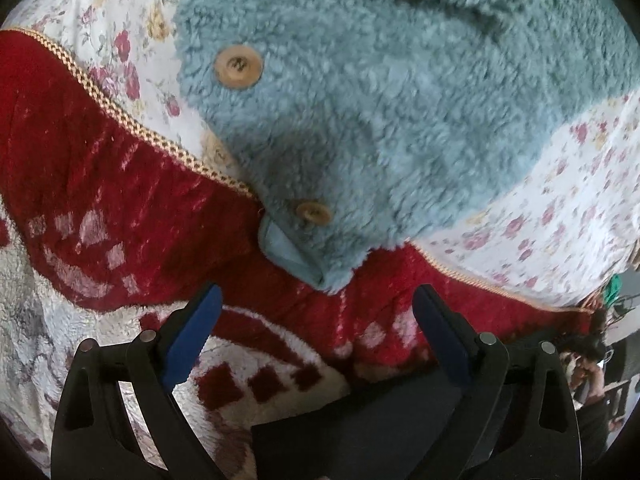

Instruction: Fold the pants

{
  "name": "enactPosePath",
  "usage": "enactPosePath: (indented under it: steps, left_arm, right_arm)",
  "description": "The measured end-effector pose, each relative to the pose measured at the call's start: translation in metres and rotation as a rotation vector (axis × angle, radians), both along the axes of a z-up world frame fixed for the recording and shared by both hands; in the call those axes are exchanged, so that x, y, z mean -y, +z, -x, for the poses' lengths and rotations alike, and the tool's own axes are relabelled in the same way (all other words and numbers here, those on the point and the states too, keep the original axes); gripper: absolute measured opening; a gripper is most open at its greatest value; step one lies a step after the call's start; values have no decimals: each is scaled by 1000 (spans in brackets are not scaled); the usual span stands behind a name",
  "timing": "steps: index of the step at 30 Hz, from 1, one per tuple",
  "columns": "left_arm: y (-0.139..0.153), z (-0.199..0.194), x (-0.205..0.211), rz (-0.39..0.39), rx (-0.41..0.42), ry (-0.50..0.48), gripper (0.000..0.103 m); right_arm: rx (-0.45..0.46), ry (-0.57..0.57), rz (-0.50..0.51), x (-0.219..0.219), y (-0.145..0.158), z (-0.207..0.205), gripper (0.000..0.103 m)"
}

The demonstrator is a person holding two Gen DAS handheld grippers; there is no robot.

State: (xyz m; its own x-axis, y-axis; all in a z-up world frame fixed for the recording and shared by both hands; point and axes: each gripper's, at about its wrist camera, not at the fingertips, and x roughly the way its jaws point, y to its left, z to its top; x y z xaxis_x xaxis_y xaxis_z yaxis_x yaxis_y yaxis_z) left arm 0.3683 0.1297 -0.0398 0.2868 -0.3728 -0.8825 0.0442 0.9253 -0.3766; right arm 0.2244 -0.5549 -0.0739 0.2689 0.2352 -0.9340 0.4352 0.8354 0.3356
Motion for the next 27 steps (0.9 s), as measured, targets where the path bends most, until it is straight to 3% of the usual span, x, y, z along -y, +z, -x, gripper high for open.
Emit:
enactPosePath:
  steps: [4,8,14,25,26,27]
  left_arm:
    - [-16,9,-13,6,-112,4,77]
    - [-30,25,-36,98,-224,15,54]
    - [-25,40,-40,340,-205,-21,54]
    - [-34,59,-10,328,-222,-78,54]
    - [-35,59,-5,314,-212,-78,39]
    - [-34,59,-4,298,-206,-78,14]
  right_arm:
    - [2,13,15,-11,-5,13,11]
    - [3,7,14,-23,-6,21,11]
    - [6,-12,14,-22,-14,18,12]
    - [5,-21,15,-11,-3,6,12]
    - [5,-20,18,-11,-2,6,12]
    - [6,-20,21,-12,-2,6,12]
